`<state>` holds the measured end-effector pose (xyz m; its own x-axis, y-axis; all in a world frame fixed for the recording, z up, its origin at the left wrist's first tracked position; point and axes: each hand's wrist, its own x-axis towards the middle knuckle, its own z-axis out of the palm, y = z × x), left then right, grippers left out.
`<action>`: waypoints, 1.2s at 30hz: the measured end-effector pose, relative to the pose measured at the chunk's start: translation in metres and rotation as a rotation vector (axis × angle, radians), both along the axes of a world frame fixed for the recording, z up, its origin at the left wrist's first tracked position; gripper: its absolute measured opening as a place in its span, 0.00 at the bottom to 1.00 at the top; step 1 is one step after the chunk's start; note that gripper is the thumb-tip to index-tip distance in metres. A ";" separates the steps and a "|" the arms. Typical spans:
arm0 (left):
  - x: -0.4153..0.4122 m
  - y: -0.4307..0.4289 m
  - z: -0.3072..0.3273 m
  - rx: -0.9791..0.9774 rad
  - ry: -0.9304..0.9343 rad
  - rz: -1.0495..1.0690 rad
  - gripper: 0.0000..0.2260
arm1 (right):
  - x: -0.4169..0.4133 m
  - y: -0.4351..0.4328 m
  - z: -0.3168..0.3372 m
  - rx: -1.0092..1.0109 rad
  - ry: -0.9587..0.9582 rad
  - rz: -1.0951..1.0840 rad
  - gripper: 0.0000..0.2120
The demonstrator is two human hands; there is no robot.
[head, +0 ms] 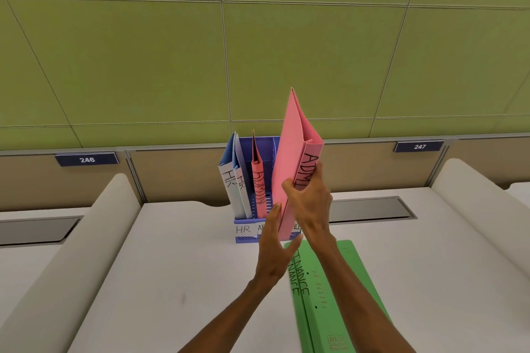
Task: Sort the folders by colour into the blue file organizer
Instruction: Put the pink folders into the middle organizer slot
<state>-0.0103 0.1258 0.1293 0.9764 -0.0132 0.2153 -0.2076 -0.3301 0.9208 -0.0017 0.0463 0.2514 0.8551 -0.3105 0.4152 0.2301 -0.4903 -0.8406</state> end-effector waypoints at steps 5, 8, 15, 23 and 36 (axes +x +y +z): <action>0.021 0.018 -0.011 0.067 0.046 0.015 0.32 | 0.031 0.007 -0.001 -0.004 -0.016 0.056 0.23; 0.034 0.029 -0.014 0.110 0.047 0.001 0.29 | 0.051 0.011 -0.002 -0.013 -0.023 0.076 0.23; 0.057 0.051 -0.023 0.146 0.073 -0.001 0.24 | 0.096 0.021 -0.015 -0.059 -0.009 0.092 0.23; 0.070 0.074 -0.054 0.155 0.113 -0.008 0.25 | 0.130 0.024 -0.057 -0.063 0.038 0.100 0.23; 0.074 0.095 -0.093 0.223 0.171 0.019 0.26 | 0.155 0.022 -0.116 -0.053 0.230 0.080 0.27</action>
